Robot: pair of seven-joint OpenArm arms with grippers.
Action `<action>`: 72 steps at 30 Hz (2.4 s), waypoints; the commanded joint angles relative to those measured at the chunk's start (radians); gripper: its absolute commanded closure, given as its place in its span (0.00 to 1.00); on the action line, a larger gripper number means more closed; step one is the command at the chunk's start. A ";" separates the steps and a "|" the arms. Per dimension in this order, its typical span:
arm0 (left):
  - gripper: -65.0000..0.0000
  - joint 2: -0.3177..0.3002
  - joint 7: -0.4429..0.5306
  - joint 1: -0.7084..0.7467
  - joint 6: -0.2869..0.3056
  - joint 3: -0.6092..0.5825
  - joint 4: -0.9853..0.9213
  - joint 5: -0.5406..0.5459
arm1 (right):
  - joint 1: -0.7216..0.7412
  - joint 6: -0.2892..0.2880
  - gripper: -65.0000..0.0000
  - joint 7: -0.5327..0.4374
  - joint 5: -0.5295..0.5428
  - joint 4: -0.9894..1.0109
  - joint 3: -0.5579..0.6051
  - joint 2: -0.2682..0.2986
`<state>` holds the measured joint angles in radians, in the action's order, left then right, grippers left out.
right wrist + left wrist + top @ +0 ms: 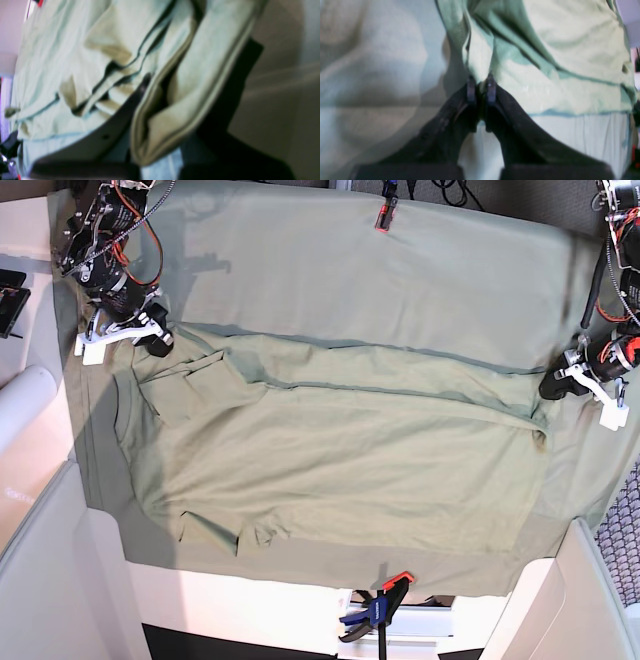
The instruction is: Fold the T-shirt properly
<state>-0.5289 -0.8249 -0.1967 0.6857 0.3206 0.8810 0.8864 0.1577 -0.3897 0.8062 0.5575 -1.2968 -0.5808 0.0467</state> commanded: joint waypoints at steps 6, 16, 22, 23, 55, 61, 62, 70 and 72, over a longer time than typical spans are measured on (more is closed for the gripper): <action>1.00 -0.139 -0.067 0.069 0.012 -0.013 0.176 0.098 | -0.011 -0.019 1.00 0.082 0.052 -0.148 0.003 0.042; 1.00 -0.227 -0.063 0.339 0.012 -0.018 0.507 0.089 | -0.200 -0.018 1.00 0.116 0.074 -0.318 0.003 0.142; 1.00 -0.245 -0.068 0.454 0.012 -0.018 0.587 0.089 | -0.346 -0.018 1.00 0.126 0.079 -0.423 0.001 0.164; 1.00 -0.252 -0.070 0.474 0.012 -0.018 0.597 0.089 | -0.370 -0.018 1.00 0.127 0.079 -0.440 0.000 0.165; 0.58 -0.264 -0.010 0.679 0.012 0.097 0.675 0.095 | -0.534 -0.016 0.47 0.122 0.049 -0.523 -0.054 0.169; 0.58 -0.294 -0.013 0.679 0.012 0.220 0.726 0.137 | -0.530 -0.016 0.47 0.111 0.058 -0.563 -0.162 0.182; 0.58 -0.304 -0.012 0.679 0.012 0.223 0.728 0.145 | -0.525 -0.016 0.47 0.101 0.056 -0.568 -0.171 0.190; 0.58 -0.317 0.011 0.677 0.012 0.223 0.737 0.150 | -0.290 -0.016 0.47 0.052 0.024 -0.532 -0.158 0.237; 0.58 -0.318 0.010 0.677 0.012 0.223 0.737 0.150 | -0.209 -0.016 0.47 0.037 0.011 -0.481 -0.129 0.243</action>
<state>-0.8207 -0.8341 0.4847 0.6960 0.5312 1.6051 1.0210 -0.0616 -0.4118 0.8623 0.5629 -1.7638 -0.7048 0.2714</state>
